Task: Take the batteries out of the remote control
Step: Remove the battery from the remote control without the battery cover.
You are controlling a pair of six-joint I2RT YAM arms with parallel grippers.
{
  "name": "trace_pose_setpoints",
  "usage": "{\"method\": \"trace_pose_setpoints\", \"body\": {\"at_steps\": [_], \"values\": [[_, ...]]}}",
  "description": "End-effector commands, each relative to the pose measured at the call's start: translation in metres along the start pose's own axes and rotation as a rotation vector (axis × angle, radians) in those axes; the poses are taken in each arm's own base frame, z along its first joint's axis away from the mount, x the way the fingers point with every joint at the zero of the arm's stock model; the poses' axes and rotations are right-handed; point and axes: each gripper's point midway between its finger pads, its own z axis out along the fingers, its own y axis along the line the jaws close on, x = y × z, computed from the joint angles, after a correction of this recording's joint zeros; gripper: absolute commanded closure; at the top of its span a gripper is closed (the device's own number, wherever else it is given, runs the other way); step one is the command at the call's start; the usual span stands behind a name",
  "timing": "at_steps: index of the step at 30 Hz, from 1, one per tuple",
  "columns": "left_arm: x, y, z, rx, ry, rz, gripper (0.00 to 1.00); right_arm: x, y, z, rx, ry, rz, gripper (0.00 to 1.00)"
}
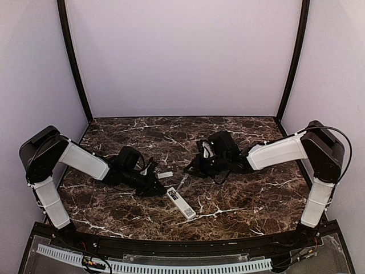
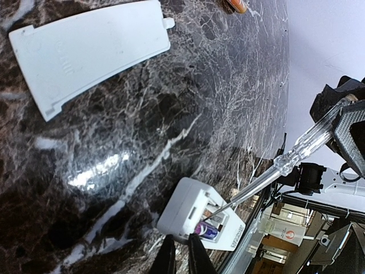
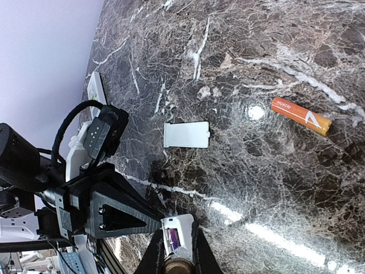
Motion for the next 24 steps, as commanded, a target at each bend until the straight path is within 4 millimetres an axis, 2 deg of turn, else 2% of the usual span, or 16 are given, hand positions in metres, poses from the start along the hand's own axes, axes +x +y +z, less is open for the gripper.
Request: {"method": "trace_pose_setpoints", "body": {"at_steps": [1,11,24], "values": [[0.018,0.009,0.008,-0.021,0.059,-0.019,0.91,0.023,-0.003,0.007,-0.044,0.075,0.08,1.0],[0.019,0.009,0.009,-0.02,0.062,-0.017,0.91,0.014,0.006,-0.001,-0.091,0.053,0.12,1.0],[0.02,0.008,0.009,-0.017,0.063,-0.015,0.92,0.012,0.006,-0.007,-0.095,0.035,0.121,1.0]]}}
